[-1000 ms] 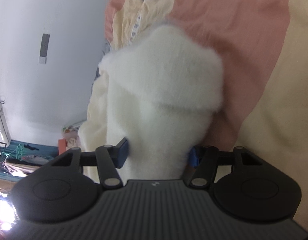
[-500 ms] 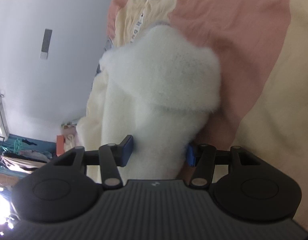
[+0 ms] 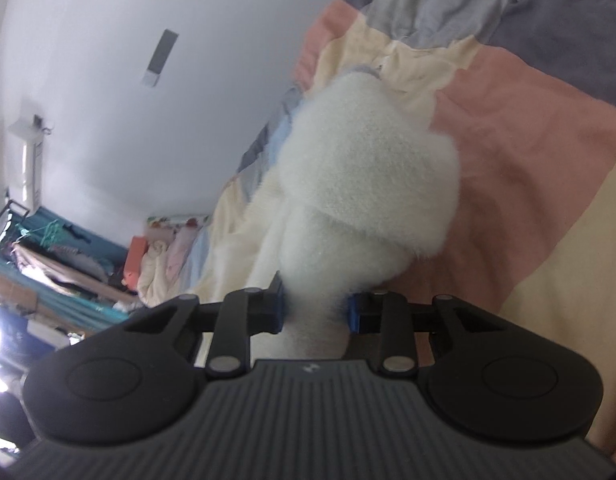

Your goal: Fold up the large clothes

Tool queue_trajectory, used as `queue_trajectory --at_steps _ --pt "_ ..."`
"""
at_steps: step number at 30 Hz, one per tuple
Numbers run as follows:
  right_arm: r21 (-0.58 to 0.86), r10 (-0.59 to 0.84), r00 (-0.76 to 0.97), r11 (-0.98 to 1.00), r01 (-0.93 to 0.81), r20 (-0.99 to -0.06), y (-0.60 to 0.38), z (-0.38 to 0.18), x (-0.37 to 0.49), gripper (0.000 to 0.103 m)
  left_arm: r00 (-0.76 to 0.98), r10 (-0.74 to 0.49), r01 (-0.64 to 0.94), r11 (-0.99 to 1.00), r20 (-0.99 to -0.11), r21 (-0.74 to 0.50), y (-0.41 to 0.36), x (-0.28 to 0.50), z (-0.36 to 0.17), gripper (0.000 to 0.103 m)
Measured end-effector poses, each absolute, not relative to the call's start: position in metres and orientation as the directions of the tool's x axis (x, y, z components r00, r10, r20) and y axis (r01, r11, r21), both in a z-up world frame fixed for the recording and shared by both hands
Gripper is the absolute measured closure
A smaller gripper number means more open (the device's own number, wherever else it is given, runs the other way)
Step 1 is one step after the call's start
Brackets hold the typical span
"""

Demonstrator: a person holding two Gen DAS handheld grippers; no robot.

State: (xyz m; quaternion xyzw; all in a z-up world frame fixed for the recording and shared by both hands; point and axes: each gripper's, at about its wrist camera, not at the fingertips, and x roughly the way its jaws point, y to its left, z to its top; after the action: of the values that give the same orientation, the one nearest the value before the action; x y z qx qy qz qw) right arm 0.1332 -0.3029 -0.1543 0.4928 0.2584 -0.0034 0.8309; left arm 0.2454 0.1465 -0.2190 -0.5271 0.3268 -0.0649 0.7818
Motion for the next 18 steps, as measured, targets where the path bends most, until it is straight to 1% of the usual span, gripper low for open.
queue_trajectory --at_steps 4,12,18 --pt "0.811 0.266 0.863 0.535 0.237 -0.428 -0.305 -0.140 0.111 0.071 0.786 -0.441 -0.204 0.475 -0.433 -0.856 0.146 0.215 -0.193 0.072" --pt "0.811 0.307 0.850 0.545 0.211 -0.428 -0.310 -0.113 0.060 0.071 0.787 -0.416 -0.183 0.549 -0.457 -0.816 0.142 0.150 -0.142 0.072" --pt "0.812 0.335 0.834 0.545 0.207 -0.438 -0.316 -0.114 0.024 0.070 0.780 -0.427 -0.189 0.536 -0.457 -0.823 0.145 0.104 -0.141 0.071"
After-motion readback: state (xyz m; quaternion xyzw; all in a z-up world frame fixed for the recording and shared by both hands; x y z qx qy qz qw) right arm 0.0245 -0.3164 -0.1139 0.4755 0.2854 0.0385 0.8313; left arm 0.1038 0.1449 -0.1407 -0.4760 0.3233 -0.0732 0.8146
